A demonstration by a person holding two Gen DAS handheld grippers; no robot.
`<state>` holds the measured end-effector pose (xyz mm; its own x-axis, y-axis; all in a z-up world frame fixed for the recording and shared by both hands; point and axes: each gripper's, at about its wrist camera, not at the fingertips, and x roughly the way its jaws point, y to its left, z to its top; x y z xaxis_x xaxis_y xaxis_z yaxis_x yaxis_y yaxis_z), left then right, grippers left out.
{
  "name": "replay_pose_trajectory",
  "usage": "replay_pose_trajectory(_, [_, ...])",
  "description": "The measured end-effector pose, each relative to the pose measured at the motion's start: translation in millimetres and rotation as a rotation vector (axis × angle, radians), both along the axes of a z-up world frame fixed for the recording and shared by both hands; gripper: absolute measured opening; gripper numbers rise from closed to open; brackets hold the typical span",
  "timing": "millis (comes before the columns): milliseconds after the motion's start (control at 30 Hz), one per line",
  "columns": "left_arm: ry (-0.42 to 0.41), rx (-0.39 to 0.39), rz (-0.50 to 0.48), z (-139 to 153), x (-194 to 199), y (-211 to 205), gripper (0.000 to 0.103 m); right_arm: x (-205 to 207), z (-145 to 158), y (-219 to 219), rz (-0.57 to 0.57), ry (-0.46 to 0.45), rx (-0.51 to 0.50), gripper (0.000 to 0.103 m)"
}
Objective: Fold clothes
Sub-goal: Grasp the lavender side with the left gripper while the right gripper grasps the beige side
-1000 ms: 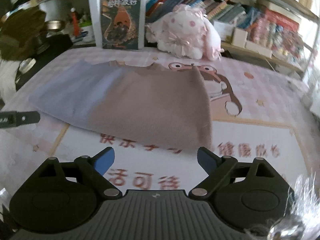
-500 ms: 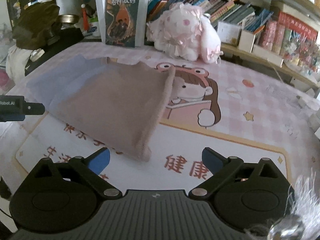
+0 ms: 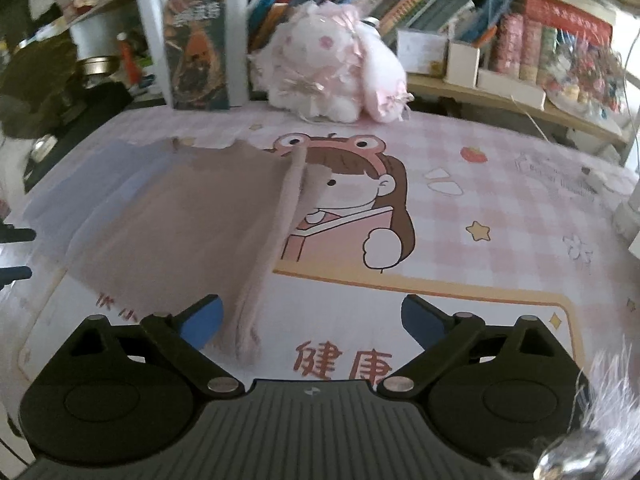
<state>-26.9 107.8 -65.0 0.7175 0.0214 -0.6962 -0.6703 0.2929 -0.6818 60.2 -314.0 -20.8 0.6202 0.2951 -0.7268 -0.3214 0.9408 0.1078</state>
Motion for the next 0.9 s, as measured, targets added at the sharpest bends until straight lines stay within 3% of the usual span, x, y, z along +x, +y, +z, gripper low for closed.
replay_pose_trajectory(167, [-0.005,-0.036,0.056,-7.3,15.6,20.8,0.041,15.2,-4.7,9.2,-0.042,0.038,0.013,0.079])
replay_pose_trajectory(233, [-0.011,-0.048,0.058,-8.6,23.3,27.7,0.041,21.8,-9.1,14.4,-0.052,0.06,0.006,0.062])
replay_pose_trajectory(367, [-0.028,-0.049,0.034,-10.2,34.8,33.0,0.041,32.8,-16.7,22.9,-0.064,0.098,0.015,0.044])
replay_pose_trajectory(500, [-0.037,-0.078,0.038,-17.1,38.0,36.0,0.01,37.1,-21.4,30.7,-0.064,0.12,0.023,0.028])
replay_pose_trajectory(533, [-0.061,-0.058,0.023,-11.8,37.0,33.4,0.008,37.2,-22.2,31.0,-0.067,0.125,0.03,0.025])
replay_pose_trajectory(633, [-0.202,0.177,-0.173,32.0,40.6,8.2,0.007,37.8,-23.9,28.7,-0.085,0.14,0.055,0.023])
replay_pose_trajectory(700, [-0.227,0.254,-0.261,44.7,43.0,-1.9,0.008,38.1,-24.6,27.2,-0.099,0.148,0.066,0.023])
replay_pose_trajectory(833, [-0.129,0.112,-0.165,13.8,47.7,15.4,0.011,37.6,-25.1,29.7,-0.111,0.148,0.066,0.023])
replay_pose_trajectory(900, [-0.12,0.044,-0.128,-0.4,46.7,22.9,0.016,37.6,-25.5,30.3,-0.118,0.149,0.068,0.023])
